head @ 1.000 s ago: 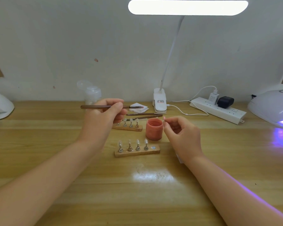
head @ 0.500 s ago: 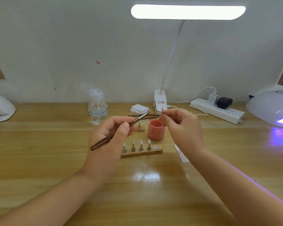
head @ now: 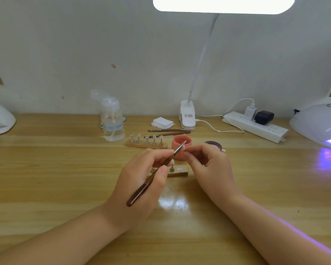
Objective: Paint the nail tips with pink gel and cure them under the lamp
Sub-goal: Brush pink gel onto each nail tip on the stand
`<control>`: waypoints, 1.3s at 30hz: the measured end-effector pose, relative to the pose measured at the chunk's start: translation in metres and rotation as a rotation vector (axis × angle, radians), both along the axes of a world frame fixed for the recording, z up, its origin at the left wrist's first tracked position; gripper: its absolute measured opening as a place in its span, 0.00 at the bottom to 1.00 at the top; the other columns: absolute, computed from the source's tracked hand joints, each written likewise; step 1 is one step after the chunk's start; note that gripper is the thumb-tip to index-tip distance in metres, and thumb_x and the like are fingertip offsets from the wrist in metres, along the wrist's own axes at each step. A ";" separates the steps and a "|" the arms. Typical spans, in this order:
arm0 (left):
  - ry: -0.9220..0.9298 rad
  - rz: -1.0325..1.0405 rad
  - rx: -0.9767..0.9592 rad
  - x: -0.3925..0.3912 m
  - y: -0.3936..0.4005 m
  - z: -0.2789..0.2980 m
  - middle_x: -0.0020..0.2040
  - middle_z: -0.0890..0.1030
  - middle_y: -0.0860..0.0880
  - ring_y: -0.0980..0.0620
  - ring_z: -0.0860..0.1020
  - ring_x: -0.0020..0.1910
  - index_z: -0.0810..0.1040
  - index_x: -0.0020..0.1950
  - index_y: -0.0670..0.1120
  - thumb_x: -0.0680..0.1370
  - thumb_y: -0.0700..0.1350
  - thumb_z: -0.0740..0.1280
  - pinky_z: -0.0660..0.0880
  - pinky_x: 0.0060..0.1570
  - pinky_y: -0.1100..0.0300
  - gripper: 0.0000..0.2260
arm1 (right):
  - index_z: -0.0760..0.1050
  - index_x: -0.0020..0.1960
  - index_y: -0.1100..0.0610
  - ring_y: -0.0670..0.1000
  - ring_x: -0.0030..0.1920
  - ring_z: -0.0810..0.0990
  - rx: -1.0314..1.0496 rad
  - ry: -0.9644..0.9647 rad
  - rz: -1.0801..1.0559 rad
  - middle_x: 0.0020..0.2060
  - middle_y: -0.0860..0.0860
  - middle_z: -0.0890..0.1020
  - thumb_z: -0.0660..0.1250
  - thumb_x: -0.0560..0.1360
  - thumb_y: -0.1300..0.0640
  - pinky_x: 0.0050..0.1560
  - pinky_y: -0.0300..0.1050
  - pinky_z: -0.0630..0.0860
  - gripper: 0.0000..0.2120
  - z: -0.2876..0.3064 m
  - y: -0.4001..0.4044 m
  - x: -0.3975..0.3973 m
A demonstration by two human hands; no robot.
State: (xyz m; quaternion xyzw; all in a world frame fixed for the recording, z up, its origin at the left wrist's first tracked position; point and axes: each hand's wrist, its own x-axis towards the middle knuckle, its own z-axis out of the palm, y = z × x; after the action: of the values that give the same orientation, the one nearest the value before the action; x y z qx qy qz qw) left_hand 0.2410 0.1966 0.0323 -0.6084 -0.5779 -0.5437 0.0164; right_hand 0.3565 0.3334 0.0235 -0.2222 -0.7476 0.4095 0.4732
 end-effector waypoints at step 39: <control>-0.082 -0.035 0.001 -0.002 -0.001 -0.004 0.45 0.83 0.56 0.54 0.81 0.50 0.80 0.53 0.52 0.76 0.47 0.59 0.74 0.50 0.65 0.12 | 0.81 0.47 0.52 0.38 0.42 0.83 0.023 -0.065 -0.040 0.37 0.42 0.84 0.71 0.74 0.63 0.47 0.33 0.76 0.06 -0.001 0.002 0.001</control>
State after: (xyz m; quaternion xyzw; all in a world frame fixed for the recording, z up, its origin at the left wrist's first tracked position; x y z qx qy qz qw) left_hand 0.2392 0.1955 0.0285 -0.5956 -0.5670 -0.5688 -0.0168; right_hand 0.3576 0.3351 0.0225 -0.2447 -0.7628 0.3838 0.4593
